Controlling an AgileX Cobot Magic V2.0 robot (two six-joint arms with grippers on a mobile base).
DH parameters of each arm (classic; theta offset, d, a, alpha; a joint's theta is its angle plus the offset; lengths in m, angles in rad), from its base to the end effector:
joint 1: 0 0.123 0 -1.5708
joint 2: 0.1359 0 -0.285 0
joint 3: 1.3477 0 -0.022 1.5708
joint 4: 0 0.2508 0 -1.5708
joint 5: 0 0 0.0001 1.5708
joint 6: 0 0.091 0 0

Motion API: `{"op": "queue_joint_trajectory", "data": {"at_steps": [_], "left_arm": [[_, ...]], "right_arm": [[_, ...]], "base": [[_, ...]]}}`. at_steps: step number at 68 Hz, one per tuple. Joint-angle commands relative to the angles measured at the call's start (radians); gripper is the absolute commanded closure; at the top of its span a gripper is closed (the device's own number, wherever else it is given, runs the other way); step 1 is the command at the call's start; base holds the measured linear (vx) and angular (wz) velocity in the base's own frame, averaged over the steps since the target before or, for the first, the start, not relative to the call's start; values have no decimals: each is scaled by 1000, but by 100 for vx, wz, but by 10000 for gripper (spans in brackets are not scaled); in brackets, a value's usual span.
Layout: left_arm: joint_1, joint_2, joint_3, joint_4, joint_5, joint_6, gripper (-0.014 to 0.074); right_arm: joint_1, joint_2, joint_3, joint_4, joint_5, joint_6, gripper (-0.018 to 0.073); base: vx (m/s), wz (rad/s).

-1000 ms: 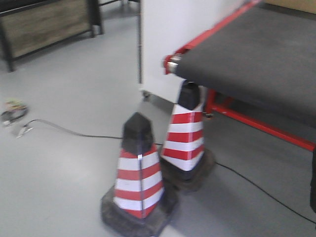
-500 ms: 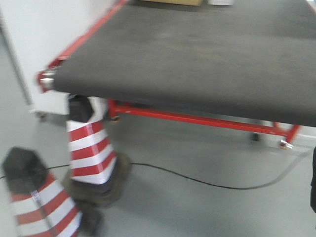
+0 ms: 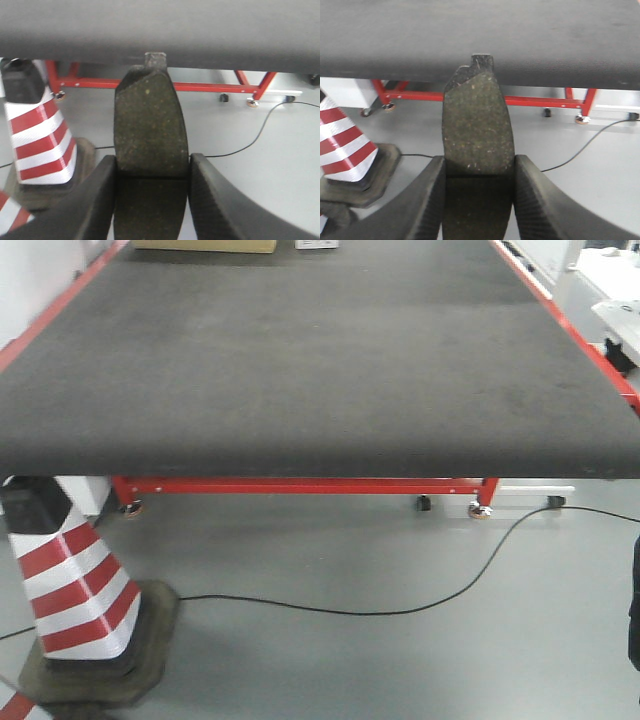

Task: Move and align brake pads A on conveyor
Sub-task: 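Drive up to the black belt conveyor holding both pads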

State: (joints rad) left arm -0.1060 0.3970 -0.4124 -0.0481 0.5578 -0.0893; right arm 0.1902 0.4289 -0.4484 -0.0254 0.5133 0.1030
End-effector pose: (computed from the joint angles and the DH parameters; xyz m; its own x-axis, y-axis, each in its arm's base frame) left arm 0.0827 -0.0111 0.2753 -0.4497 -0.0826 -0.8894 0.0708 0.9893 -0.1277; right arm 0.0884 0.0159 0.2881 -0.4013 0.0050 -0.9159 -0.1458 0.9869 0.0693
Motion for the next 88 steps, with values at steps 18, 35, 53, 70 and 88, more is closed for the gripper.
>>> {"op": "queue_joint_trajectory", "data": {"at_steps": [18, 35, 53, 70, 88], "left_arm": [[-4, 4, -29, -7, -91, -6, 603], [-4, 4, -29, -7, -91, -6, 603], [-4, 4, -29, -7, -91, -6, 603], [-4, 4, -29, -7, -91, -6, 603], [-4, 4, -29, -7, -91, -6, 603]], "right_arm": [[-1, 6, -31, -8, -88, -7, 571], [-1, 6, -31, -8, -88, -7, 571], [-1, 6, -31, -8, -88, -7, 571], [-1, 6, -31, -8, -88, -7, 571], [-1, 6, -31, -8, -88, -7, 571]], "base": [[15, -17], [26, -7], [34, -1], [37, 5], [35, 4]]}}
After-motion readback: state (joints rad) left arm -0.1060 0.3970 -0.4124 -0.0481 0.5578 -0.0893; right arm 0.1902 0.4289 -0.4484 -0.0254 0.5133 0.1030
